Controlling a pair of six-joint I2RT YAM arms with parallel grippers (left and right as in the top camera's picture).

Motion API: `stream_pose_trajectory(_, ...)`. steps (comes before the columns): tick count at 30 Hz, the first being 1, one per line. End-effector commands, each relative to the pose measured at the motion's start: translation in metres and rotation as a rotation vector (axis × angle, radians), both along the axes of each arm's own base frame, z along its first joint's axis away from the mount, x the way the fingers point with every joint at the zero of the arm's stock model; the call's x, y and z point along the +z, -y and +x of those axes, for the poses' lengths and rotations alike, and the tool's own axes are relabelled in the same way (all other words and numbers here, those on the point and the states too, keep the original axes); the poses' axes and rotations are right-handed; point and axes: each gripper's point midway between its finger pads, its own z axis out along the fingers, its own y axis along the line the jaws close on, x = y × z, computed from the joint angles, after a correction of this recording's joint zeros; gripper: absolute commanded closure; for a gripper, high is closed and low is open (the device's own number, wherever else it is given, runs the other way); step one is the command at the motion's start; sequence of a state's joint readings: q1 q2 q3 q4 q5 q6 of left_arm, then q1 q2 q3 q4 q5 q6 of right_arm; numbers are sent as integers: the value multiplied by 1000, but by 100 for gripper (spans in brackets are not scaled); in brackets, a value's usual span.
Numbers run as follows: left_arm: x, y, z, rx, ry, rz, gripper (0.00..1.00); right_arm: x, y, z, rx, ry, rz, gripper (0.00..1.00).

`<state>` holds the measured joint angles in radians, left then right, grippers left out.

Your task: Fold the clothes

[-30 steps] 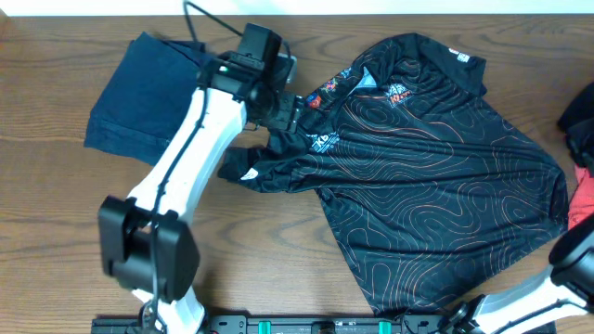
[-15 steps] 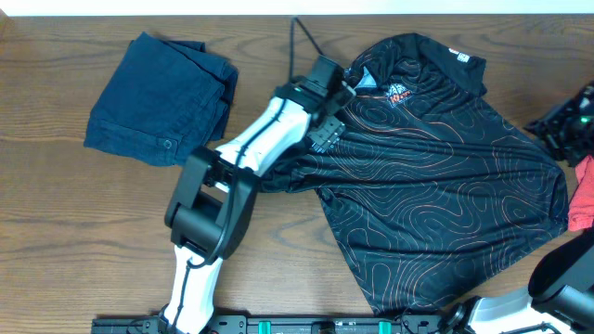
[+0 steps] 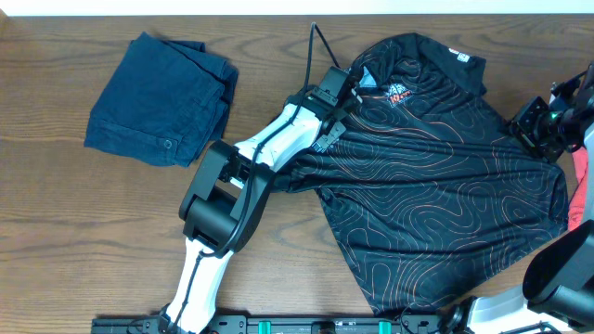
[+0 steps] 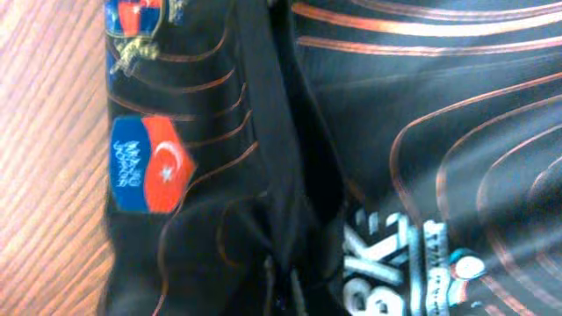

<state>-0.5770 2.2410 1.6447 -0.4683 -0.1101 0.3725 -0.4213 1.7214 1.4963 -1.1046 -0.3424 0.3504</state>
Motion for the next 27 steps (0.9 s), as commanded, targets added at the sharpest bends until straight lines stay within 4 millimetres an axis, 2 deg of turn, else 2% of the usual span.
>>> stream_pose_trajectory(1,29,-19,23,97,117,84,94,-4,4,-5,11,-24,-40,66)
stream_pose_trajectory(5,73,-45,41,181,246,143,94,-15,12,-13,-3,-70,-87,64)
stream_pose_trajectory(7,84,-56,47,208,260,134,94,-26,10,-18,-8,-89,-76,64)
stream_pose_trajectory(10,83,-76,53,245,253,139,94,-48,1,-28,-17,-132,-49,64)
stream_pose_trajectory(15,74,-105,66,303,244,150,94,-93,-27,-59,24,-230,9,67)
stream_pose_trajectory(20,80,-131,83,371,286,127,94,-127,-42,-83,53,-279,29,69)
stream_pose_trajectory(21,80,-135,85,379,289,126,89,-131,-43,-86,61,-281,29,69)
stream_pose_trajectory(22,80,-139,86,386,287,128,74,-133,-44,-88,72,-282,28,69)
stream_pose_trajectory(23,80,-142,84,389,279,137,55,-135,-44,-90,83,-283,28,69)
stream_pose_trajectory(27,83,-158,69,409,246,223,35,-132,-51,-85,150,-235,57,68)
